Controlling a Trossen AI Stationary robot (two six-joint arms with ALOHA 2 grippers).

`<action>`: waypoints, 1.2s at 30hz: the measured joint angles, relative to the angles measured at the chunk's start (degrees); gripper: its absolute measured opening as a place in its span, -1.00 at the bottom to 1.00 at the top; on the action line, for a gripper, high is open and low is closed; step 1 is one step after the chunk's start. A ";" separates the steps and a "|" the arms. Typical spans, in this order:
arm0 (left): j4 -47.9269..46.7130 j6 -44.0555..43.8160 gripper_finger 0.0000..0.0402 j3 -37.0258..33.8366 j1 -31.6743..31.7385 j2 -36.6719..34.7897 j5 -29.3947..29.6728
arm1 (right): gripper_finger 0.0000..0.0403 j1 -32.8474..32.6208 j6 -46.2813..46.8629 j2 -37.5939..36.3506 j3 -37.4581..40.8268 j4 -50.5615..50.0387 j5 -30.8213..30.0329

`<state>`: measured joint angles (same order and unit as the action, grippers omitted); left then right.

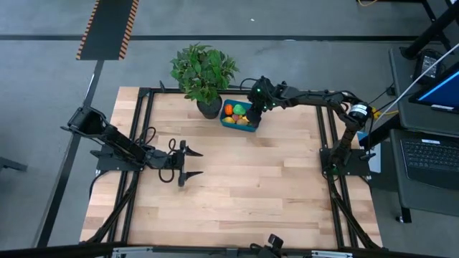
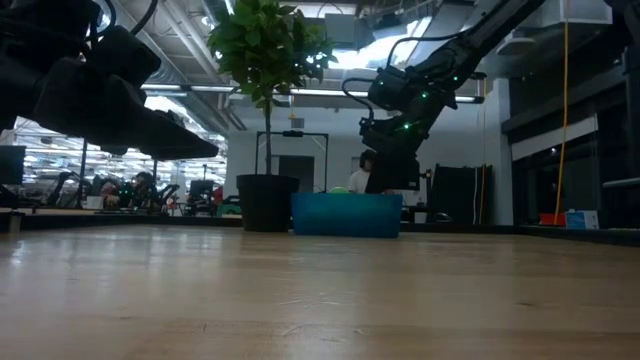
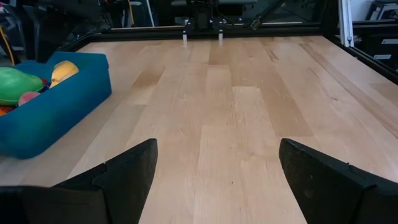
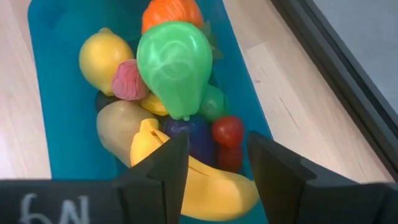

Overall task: Pick and placing Produce into tupperware
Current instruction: Return to Home Position

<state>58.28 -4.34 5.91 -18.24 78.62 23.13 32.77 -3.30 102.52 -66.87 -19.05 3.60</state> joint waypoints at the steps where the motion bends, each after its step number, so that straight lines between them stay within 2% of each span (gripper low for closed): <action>1: 0.00 0.00 0.64 0.00 0.01 0.01 -0.01 | -0.18 0.00 -0.13 0.00 0.00 0.00 -0.01; 11: 0.14 0.04 0.64 0.00 0.02 0.01 0.01 | -0.17 0.00 -0.03 -0.04 0.00 0.77 0.04; 23: 5.51 3.51 0.64 0.04 0.18 -0.01 1.47 | -0.17 0.00 0.46 -1.33 -0.83 -2.54 0.09; 30: 5.75 6.30 0.64 -0.42 2.38 -2.06 1.55 | -0.17 -2.54 0.63 -10.13 2.21 -0.26 1.01; 34: 5.74 5.94 0.64 -4.41 2.34 -9.17 1.49 | -0.17 -5.83 0.94 -18.79 10.97 9.03 1.07; 36: 2.51 3.73 0.64 -5.42 1.89 -13.70 1.31 | -0.17 -7.36 0.24 -23.35 15.62 13.57 1.11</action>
<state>60.79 -0.61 0.50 -16.35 64.91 24.44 25.42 -3.06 79.17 -51.25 -5.48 4.70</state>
